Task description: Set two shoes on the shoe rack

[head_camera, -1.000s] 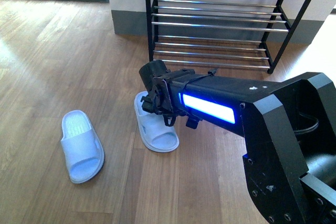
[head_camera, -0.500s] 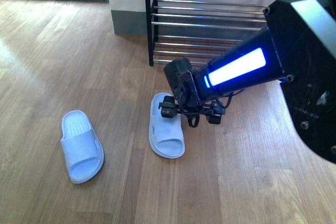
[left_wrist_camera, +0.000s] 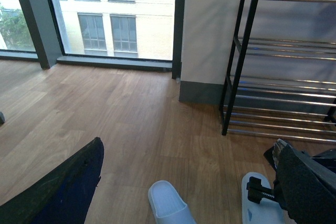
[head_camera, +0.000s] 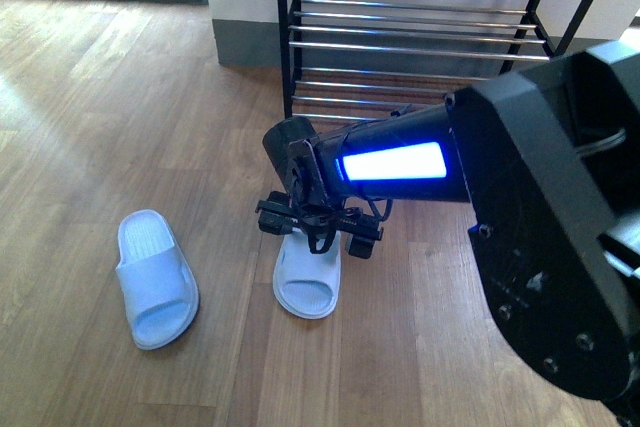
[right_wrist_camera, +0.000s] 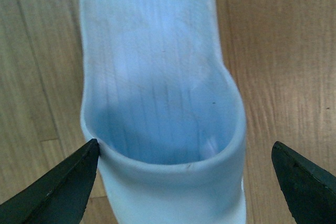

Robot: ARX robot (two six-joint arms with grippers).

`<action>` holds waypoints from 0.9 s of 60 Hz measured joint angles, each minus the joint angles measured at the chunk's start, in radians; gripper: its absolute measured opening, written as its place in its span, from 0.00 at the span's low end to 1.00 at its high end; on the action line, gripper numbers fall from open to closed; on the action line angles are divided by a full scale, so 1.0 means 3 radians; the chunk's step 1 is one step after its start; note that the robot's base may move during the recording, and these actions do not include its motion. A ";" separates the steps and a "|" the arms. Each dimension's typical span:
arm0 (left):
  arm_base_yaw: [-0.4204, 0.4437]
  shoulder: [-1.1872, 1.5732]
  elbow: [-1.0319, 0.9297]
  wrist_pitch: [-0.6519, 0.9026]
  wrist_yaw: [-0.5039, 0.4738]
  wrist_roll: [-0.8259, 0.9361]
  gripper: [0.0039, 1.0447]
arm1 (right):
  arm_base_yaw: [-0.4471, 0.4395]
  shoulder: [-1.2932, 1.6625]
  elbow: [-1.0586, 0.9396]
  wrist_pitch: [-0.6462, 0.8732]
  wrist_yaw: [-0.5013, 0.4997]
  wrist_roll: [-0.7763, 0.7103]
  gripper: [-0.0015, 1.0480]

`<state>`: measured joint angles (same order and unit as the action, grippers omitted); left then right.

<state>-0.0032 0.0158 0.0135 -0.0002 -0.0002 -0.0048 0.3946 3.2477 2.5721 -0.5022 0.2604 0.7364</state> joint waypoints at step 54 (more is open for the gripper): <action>0.0000 0.0000 0.0000 0.0000 -0.0001 -0.0001 0.91 | -0.0214 0.0161 0.0375 -0.0256 0.0189 0.0313 0.91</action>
<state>-0.0032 0.0158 0.0135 -0.0002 -0.0006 -0.0051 0.3305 3.2961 2.6846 -0.5789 0.3172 0.8303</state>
